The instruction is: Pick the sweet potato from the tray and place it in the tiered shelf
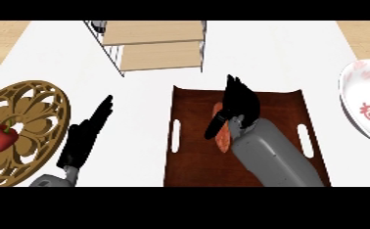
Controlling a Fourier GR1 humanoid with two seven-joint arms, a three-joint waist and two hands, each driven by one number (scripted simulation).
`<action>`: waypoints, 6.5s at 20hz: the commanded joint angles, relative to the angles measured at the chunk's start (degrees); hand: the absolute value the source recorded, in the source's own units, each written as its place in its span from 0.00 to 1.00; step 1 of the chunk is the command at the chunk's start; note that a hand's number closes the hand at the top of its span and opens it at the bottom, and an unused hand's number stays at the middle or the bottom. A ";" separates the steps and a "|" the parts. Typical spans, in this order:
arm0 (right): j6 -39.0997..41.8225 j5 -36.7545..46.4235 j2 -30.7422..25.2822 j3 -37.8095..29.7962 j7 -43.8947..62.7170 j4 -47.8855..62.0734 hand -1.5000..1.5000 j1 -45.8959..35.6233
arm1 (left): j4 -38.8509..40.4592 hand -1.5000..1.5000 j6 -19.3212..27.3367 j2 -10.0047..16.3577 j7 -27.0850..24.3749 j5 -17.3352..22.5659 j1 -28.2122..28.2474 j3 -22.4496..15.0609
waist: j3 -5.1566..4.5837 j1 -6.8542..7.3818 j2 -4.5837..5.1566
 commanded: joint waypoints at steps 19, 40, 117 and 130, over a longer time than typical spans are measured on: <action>5.53 8.50 7.00 -1.16 13.82 10.71 0.00 -2.26 | 0.97 0.50 -1.31 -0.72 0.38 -1.11 -0.67 2.55 | 0.08 -0.81 -0.06; 0.53 8.35 6.99 2.14 4.59 14.10 1.00 2.60 | -0.58 0.50 -3.32 -2.72 -0.17 -4.01 2.66 3.91 | 0.15 -0.56 0.00; -28.49 4.58 6.91 -55.77 -38.76 45.33 0.00 -49.15 | -0.46 0.50 -8.90 -8.14 1.72 -9.97 -2.16 6.49 | 0.27 5.91 2.67; -56.91 0.36 6.02 -58.55 -55.72 45.00 0.00 -48.25 | -0.55 0.50 -7.71 -7.67 2.28 -10.08 0.98 8.43 | 0.13 1.35 0.63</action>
